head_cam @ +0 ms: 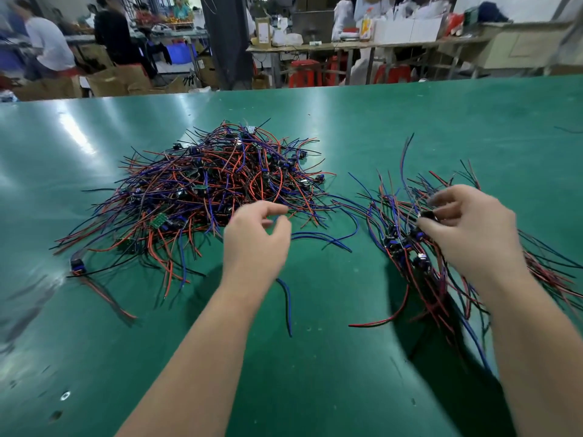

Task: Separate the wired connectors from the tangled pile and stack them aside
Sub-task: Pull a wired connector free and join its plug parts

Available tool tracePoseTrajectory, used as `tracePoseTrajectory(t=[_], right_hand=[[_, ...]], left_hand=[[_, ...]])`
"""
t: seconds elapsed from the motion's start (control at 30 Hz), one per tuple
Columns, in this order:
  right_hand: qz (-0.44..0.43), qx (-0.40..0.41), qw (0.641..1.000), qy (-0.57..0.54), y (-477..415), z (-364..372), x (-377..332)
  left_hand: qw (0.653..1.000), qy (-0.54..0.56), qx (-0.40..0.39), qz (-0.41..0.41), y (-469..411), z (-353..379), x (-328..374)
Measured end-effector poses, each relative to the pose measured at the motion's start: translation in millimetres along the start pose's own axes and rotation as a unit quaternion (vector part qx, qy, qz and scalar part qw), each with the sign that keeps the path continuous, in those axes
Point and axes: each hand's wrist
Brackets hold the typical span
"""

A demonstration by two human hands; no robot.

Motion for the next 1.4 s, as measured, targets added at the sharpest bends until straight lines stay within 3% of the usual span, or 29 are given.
tracePoseTrajectory(t=[0.07, 0.17, 0.27, 0.37, 0.47, 0.57, 0.63, 0.73, 0.8, 0.87, 0.9, 0.93, 1.03, 1.07, 1.13, 1.2, 1.27, 1.33, 1.4], right_hand=[[0.028, -0.062, 0.992, 0.103, -3, 0, 9], [0.055, -0.137, 0.974, 0.175, -2, 4, 13], [0.059, -0.13, 0.972, 0.184, 0, 3, 11], [0.05, -0.14, 0.969, 0.198, 2, 2, 8], [0.036, -0.163, 0.959, 0.228, 5, 2, 5], [0.0, -0.136, 0.965, 0.224, 7, 3, -1], [-0.026, -0.077, 0.981, 0.176, 8, 4, -4], [-0.045, -0.029, 0.993, 0.102, 10, 6, -9], [-0.043, -0.035, 0.997, 0.044, 13, 7, -14], [-0.009, -0.072, 0.995, -0.064, 15, 12, -18], [0.04, -0.116, 0.979, -0.165, 17, 14, -22], [0.103, -0.178, 0.939, -0.276, 20, 16, -29], [0.227, -0.332, 0.782, -0.476, 25, 20, -40], [0.238, -0.349, 0.753, -0.504, 27, 20, -41], [0.227, -0.346, 0.74, -0.53, 29, 20, -40], [0.206, -0.318, 0.763, -0.524, 29, 18, -39], [0.179, -0.285, 0.788, -0.515, 26, 14, -36], [0.15, -0.27, 0.789, -0.531, 22, 9, -35], [0.12, -0.28, 0.776, -0.553, 23, 4, -37]], left_hand=[[0.991, -0.128, 0.046, 0.005, -8, -7, -13], [0.966, -0.237, 0.016, -0.098, -15, -13, -30], [0.94, -0.299, -0.053, -0.156, -19, -13, -44], [0.932, -0.309, -0.064, -0.177, -23, -10, -52], [0.955, -0.245, -0.003, -0.167, -26, -10, -50], [0.988, -0.045, 0.062, -0.135, -25, -11, -44], [0.986, 0.073, 0.106, -0.104, -24, -12, -38], [0.973, 0.134, 0.179, -0.061, -21, -14, -28], [0.964, 0.157, 0.212, 0.006, -16, -17, -17], [0.955, 0.144, 0.22, 0.138, -6, -17, -3], [0.946, 0.123, 0.208, 0.214, 1, -15, 4], [0.936, 0.103, 0.182, 0.283, 9, -12, 11], [0.904, 0.082, 0.021, 0.419, 40, 10, 30], [0.889, 0.081, -0.042, 0.448, 51, 19, 35], [0.863, 0.077, -0.143, 0.479, 69, 32, 41], [0.86, 0.106, -0.198, 0.459, 76, 36, 41], [0.883, 0.19, -0.231, 0.363, 75, 33, 41], [0.9, 0.306, -0.263, 0.167, 67, 28, 42], [0.861, 0.408, -0.294, -0.072, 54, 25, 42]])
Point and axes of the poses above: each hand's wrist, its own y-axis away from the middle knuckle, its own z-axis out of the palm, x = y × z, and after that the axes turned 1 degree about x, right-handed
